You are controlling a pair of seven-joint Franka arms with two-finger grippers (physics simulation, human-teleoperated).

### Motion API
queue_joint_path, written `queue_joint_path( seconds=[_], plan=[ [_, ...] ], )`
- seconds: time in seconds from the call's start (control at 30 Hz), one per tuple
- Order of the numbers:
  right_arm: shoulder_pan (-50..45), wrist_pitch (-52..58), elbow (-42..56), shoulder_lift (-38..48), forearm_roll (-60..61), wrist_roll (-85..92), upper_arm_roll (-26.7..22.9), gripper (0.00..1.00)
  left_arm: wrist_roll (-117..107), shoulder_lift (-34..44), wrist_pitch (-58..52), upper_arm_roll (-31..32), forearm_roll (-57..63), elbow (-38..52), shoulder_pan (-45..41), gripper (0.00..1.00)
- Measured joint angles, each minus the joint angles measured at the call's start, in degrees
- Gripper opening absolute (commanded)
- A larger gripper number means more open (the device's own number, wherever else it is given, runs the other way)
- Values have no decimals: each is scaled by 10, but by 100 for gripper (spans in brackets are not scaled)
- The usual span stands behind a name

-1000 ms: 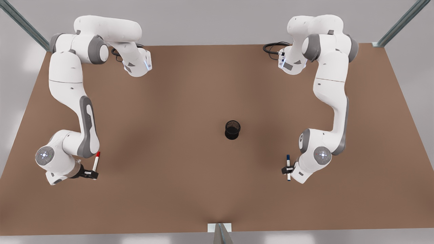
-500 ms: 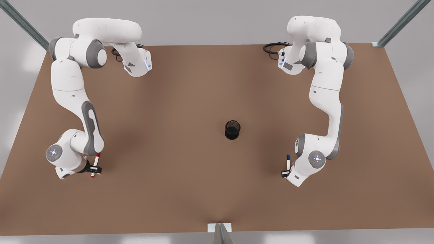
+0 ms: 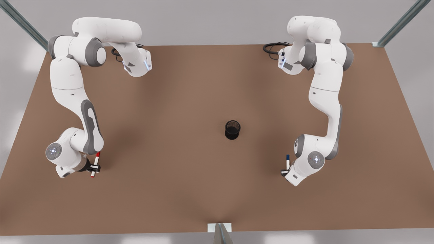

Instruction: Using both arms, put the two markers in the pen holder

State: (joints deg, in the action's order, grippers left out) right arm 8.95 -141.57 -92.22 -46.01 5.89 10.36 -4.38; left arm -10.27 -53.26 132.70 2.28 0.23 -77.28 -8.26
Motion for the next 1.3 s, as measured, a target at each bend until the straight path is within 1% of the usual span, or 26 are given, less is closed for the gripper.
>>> queue_joint_path(
  seconds=[0.1,0.13,0.17,0.23,0.27,0.4,0.47,0.57,0.63,0.7,0.8,0.97,1.03,1.1,1.2,1.3],
  plan=[
    [0,0,2,0,0,6,0,36,6,-1,0,0,0,0,0,37],
    [0,0,3,1,-2,6,0,33,7,-1,0,0,0,0,0,37],
    [0,0,3,1,-3,6,0,31,9,-1,0,0,0,0,0,34],
    [0,-1,3,1,-4,7,0,25,10,-2,0,0,2,0,0,24],
    [0,-1,3,1,-3,9,0,21,10,-2,0,0,3,0,0,22],
    [-4,-1,5,15,-1,15,2,21,10,-2,1,-1,7,3,-1,21],
    [-9,-1,6,41,-1,17,14,21,9,6,-12,-1,8,19,-1,21],
    [-12,15,12,109,-1,14,81,21,8,68,-69,9,6,32,-1,21],
    [-14,24,25,124,-2,12,101,21,7,117,-123,25,-2,34,0,21],
    [-14,30,30,125,-3,9,106,21,7,142,-169,31,-14,38,-1,21],
    [-15,36,31,123,-4,6,108,21,7,159,-219,42,-29,42,-1,21],
    [-15,40,31,122,-4,2,108,21,18,233,-264,103,-169,38,-6,21],
    [-15,41,32,122,-4,1,111,21,43,261,-256,124,-226,9,-10,21],
    [-15,42,32,122,-4,0,111,21,79,308,-228,140,-273,-68,-14,21],
    [-15,43,32,122,-4,-2,112,21,152,373,-139,159,-349,-206,-33,21],
    [-14,43,32,121,-4,-3,112,21,240,387,-30,161,-441,-280,-63,21]
  ],
)
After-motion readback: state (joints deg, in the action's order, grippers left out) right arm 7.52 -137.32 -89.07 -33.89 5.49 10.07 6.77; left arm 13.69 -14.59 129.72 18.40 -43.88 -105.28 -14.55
